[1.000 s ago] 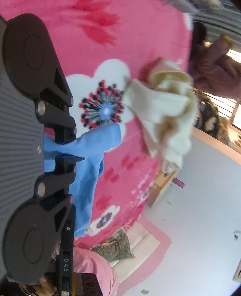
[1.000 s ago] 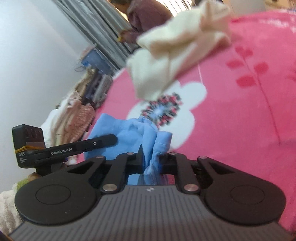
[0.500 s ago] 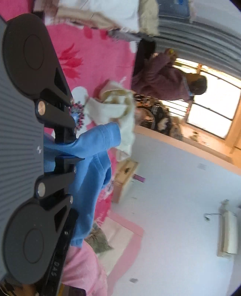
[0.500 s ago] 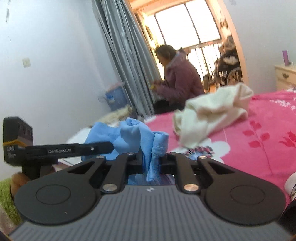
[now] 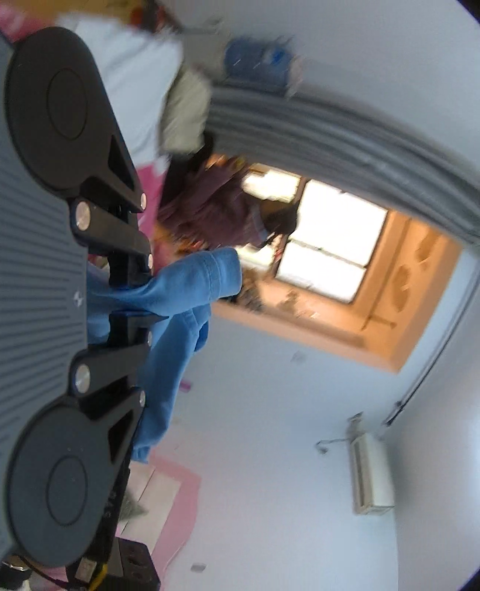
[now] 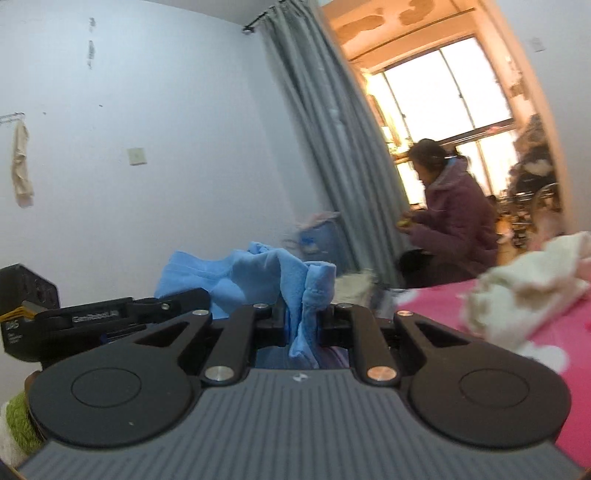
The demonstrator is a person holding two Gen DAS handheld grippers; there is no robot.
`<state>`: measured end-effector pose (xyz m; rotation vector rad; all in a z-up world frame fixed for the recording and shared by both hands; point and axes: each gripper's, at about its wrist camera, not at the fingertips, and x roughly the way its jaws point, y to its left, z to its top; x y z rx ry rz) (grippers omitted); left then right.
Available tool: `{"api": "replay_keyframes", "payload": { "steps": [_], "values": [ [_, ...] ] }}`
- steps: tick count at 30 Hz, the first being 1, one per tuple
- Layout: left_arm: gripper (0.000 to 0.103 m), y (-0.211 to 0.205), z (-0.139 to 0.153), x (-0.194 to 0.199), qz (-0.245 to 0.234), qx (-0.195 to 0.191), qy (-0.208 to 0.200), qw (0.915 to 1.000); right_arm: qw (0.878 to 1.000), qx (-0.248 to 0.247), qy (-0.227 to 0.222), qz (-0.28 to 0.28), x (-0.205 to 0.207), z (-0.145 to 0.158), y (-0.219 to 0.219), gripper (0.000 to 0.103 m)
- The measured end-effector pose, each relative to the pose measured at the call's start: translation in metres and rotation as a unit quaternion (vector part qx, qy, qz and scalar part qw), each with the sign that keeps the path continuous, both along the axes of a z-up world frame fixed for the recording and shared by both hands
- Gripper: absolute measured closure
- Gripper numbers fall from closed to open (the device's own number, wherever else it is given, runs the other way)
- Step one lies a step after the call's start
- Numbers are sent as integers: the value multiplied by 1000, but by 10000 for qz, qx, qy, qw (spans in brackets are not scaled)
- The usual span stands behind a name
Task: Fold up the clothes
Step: 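Carry the folded blue shirt with both grippers to the clothes pile, then lower the shirt onto the pile and open both grippers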
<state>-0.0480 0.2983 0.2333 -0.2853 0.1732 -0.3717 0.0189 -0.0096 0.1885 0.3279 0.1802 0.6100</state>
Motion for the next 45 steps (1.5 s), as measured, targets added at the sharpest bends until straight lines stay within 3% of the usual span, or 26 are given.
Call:
{"api": "replay_keyframes", "payload": {
  "steps": [9,18,23,27,32,35,37,39,40,42,45],
  "values": [
    [93,90,46,11,806,137,-278,9963,9959,359,-322,764,60,29,82,93],
    [93,159,42,95,1024,53,89,9947,9930,362,-201,1104,138,25,132,93],
    [93,176,9,161,1198,530,362,9907,9933,297,41,1116,191,-5,152,93],
    [93,188,-28,219,1192,516,810,9882,9945,213,284,981,240,-43,167,93],
    [92,187,-53,271,1148,853,1090,9837,9939,163,595,916,286,-81,173,93],
    [88,191,-81,303,1289,905,1519,9758,9941,-49,693,831,314,-102,180,92],
    [77,194,-104,326,1466,1086,1897,9647,9922,-151,896,854,338,-120,184,91],
    [74,202,-123,344,1739,1089,2465,9472,9877,-273,1283,850,361,-139,190,86],
    [74,209,-130,344,1837,969,2618,9425,9858,-307,1431,823,366,-143,190,84],
    [70,225,-128,338,1933,616,2575,9447,9818,-356,1701,772,375,-152,189,81],
    [64,245,-106,315,2216,225,2134,9512,9859,20,1516,708,371,-138,169,66]
  ]
}}
